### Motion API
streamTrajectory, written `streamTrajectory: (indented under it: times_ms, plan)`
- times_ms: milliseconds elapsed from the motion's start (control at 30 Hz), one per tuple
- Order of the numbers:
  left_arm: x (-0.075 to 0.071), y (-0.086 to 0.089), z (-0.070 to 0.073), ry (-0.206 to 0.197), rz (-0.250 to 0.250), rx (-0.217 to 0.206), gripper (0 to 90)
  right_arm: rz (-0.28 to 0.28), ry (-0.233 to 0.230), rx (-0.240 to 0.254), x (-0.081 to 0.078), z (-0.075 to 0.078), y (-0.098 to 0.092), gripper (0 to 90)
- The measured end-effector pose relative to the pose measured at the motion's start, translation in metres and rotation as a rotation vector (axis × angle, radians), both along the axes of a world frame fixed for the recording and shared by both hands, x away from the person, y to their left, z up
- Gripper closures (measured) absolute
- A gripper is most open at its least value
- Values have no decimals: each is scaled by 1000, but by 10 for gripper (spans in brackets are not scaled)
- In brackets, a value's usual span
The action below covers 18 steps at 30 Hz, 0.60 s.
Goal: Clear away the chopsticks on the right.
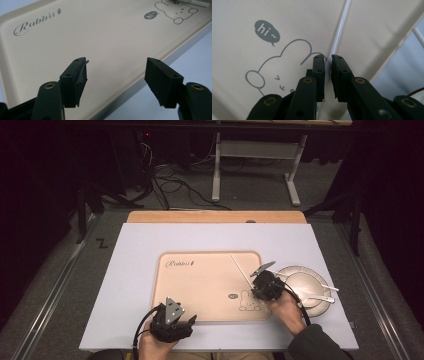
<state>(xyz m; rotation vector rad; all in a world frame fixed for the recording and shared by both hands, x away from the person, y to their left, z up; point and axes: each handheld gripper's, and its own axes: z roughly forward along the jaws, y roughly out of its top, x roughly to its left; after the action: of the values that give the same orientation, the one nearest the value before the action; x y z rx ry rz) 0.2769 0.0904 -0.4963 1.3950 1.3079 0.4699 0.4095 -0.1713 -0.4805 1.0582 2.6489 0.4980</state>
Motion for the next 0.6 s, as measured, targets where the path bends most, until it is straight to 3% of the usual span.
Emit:
streamTrajectory:
  times_ms: [600]
  plan:
    - [2, -2, -1, -1, -12, 4, 345, -2, -30, 35, -4, 6, -3, 711]
